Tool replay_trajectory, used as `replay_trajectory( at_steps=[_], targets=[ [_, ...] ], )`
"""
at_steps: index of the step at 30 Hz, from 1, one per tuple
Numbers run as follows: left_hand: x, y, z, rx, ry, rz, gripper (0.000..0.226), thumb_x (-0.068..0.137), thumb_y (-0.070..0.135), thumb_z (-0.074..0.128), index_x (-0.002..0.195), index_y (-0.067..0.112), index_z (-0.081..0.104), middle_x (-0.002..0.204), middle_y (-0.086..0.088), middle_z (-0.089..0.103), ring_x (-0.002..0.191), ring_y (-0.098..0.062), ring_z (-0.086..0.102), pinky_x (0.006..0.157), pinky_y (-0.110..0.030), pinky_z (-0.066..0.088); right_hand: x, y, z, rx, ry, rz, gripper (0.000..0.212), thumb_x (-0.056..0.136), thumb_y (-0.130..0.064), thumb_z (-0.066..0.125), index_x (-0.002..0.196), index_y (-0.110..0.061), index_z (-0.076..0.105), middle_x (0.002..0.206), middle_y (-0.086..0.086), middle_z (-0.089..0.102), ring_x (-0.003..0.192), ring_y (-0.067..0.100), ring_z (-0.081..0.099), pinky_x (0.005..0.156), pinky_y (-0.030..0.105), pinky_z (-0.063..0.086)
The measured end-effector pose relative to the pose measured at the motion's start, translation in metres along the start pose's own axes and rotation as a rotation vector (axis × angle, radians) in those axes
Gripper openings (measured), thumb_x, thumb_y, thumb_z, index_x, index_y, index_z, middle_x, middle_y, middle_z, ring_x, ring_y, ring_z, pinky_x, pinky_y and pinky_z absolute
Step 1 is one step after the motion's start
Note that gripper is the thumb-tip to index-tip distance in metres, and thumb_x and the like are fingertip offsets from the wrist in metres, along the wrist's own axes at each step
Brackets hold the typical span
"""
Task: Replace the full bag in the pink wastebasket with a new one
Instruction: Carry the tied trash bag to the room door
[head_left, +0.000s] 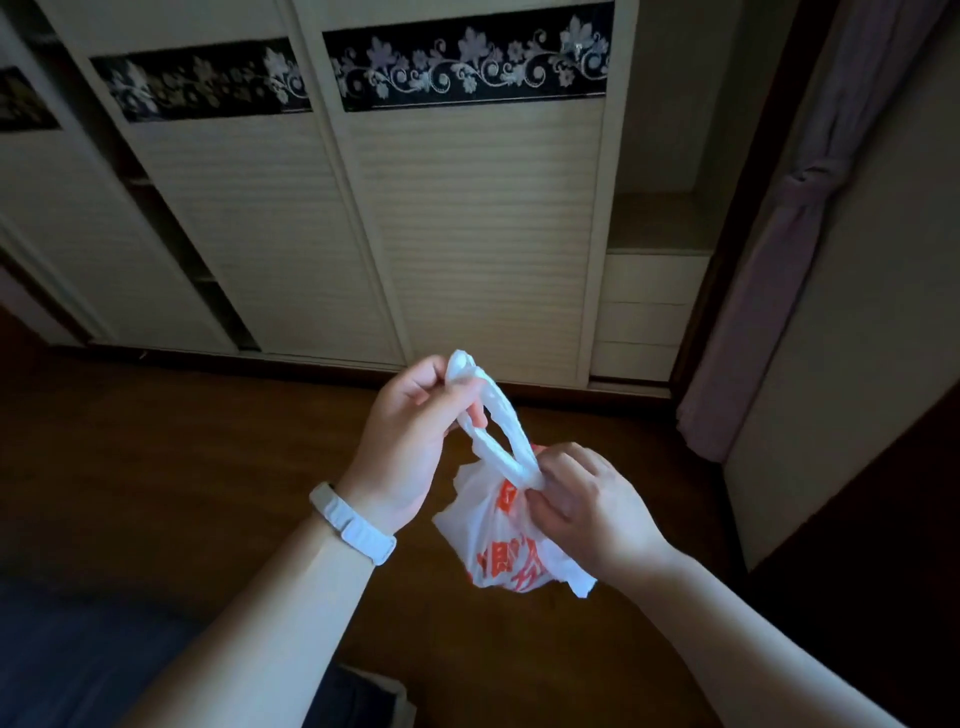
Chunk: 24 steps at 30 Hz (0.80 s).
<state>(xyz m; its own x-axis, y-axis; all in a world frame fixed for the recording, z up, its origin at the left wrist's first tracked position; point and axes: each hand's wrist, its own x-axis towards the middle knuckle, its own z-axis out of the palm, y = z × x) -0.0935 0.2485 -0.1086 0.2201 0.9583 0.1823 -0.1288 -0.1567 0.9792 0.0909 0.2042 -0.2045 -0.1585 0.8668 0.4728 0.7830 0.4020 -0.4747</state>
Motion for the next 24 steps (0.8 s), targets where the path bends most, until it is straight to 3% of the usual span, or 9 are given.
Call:
replay_trajectory(
  at_steps=[7, 13, 15, 19, 24],
  targets=[
    [0.083, -0.032, -0.084, -0.101, 0.079, 0.020, 0.023, 0.087, 0.014, 0.056, 0.067, 0.002, 0.052, 0.061, -0.005, 0.053, 0.067, -0.017, 0.052, 0.078, -0.033, 0.046, 0.099, 0.008, 0.077, 0.039, -0.107, -0.040, 0.024, 0.086, -0.029, 0.069, 0.104, -0.015, 0.063, 0.101, -0.003, 0.065, 0.085, 0.011, 0.061, 0.066, 0.017, 0.051],
    [0.168, -0.042, -0.177, -0.181, 0.115, 0.052, 0.027, 0.086, 0.013, 0.057, 0.063, 0.002, 0.049, 0.057, -0.005, 0.050, 0.060, -0.017, 0.048, 0.073, -0.029, 0.045, 0.208, 0.003, 0.143, 0.025, -0.117, -0.050, 0.020, 0.085, -0.029, 0.068, 0.101, -0.018, 0.063, 0.100, -0.008, 0.064, 0.082, -0.001, 0.051, 0.068, 0.002, 0.033],
    [0.192, -0.041, -0.207, -0.193, 0.129, 0.071, 0.027, 0.086, 0.012, 0.056, 0.061, 0.005, 0.051, 0.057, -0.004, 0.050, 0.060, -0.016, 0.049, 0.071, -0.027, 0.047, 0.244, 0.001, 0.166, 0.029, -0.109, -0.094, 0.020, 0.085, -0.028, 0.069, 0.101, -0.018, 0.062, 0.100, -0.006, 0.064, 0.082, 0.000, 0.053, 0.067, 0.004, 0.033],
    [0.231, -0.038, -0.258, -0.160, 0.180, 0.110, 0.027, 0.086, 0.012, 0.058, 0.061, 0.006, 0.051, 0.059, -0.006, 0.050, 0.062, -0.018, 0.048, 0.071, -0.029, 0.045, 0.313, 0.002, 0.200, 0.049, -0.066, -0.135, 0.027, 0.085, -0.037, 0.059, 0.103, -0.017, 0.062, 0.097, -0.003, 0.066, 0.082, 0.014, 0.061, 0.065, 0.019, 0.043],
    [0.289, -0.044, -0.306, -0.103, 0.209, 0.114, 0.028, 0.079, 0.024, 0.063, 0.064, 0.003, 0.052, 0.059, -0.005, 0.050, 0.063, -0.017, 0.048, 0.071, -0.031, 0.043, 0.389, 0.006, 0.247, 0.099, -0.061, -0.203, 0.021, 0.085, -0.036, 0.057, 0.099, -0.020, 0.058, 0.094, -0.006, 0.065, 0.076, 0.013, 0.059, 0.062, 0.019, 0.041]
  ],
)
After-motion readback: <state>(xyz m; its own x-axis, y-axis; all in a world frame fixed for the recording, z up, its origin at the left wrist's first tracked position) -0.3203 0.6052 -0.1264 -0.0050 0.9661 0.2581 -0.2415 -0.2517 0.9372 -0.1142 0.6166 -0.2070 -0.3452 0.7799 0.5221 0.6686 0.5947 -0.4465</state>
